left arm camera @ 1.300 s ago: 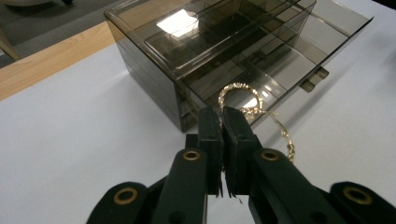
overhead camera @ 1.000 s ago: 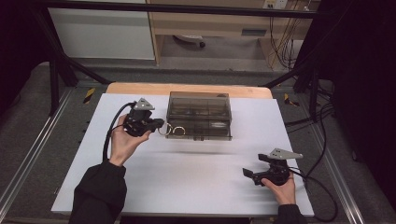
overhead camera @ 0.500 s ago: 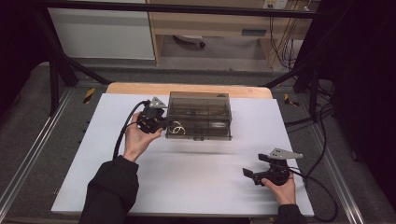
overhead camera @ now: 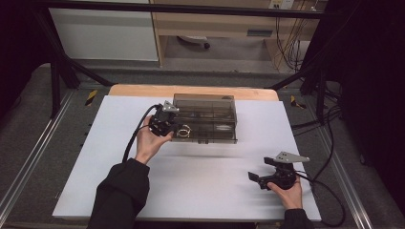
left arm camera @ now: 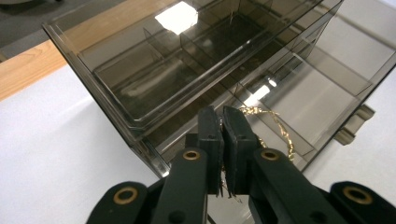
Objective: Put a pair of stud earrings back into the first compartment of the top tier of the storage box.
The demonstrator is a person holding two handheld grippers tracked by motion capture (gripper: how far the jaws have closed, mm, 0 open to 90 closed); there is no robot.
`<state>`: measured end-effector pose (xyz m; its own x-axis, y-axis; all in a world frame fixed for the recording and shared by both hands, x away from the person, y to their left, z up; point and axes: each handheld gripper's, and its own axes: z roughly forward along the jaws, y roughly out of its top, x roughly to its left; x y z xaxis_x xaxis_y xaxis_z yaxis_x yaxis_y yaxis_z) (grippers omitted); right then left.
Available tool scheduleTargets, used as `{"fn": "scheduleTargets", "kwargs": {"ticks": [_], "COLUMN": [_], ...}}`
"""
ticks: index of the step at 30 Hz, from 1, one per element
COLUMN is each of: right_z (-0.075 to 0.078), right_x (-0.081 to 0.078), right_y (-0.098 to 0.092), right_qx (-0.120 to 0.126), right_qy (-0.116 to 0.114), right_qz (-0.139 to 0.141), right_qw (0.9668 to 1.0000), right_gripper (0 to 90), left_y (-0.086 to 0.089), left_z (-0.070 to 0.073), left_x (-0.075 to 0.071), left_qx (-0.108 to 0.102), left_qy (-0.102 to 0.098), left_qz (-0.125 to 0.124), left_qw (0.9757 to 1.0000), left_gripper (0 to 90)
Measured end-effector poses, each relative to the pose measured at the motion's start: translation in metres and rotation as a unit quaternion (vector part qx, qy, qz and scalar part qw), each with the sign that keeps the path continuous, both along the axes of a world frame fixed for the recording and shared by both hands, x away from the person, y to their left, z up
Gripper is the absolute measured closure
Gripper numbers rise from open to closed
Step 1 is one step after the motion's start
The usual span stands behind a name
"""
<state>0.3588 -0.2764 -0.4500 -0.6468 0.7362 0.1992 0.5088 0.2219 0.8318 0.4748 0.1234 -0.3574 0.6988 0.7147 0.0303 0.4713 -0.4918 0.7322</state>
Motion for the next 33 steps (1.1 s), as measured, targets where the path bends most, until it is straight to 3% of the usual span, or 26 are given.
{"fn": "scheduleTargets", "kwargs": {"ticks": [6, 20, 33], "right_z": [0.0, 0.0, 0.001], "right_x": [0.0, 0.0, 0.0], "right_y": [0.0, 0.0, -0.001], "right_qx": [0.001, 0.002, 0.002], "right_qy": [0.0, 0.0, 0.0], "right_qz": [0.0, 0.0, 0.0], "right_qw": [1.0, 1.0, 1.0], "right_gripper": [0.5, 0.5, 0.5], "left_y": [-0.003, -0.006, 0.006], "left_z": [-0.008, -0.01, 0.009], "left_x": [0.002, 0.001, -0.013], "left_qx": [0.007, 0.016, -0.018], "left_qy": [0.007, 0.01, 0.001], "left_qz": [-0.003, -0.004, -0.008], "left_qw": [0.9999, 0.9998, 0.9998], "left_gripper": [85.9, 84.8, 59.7]}}
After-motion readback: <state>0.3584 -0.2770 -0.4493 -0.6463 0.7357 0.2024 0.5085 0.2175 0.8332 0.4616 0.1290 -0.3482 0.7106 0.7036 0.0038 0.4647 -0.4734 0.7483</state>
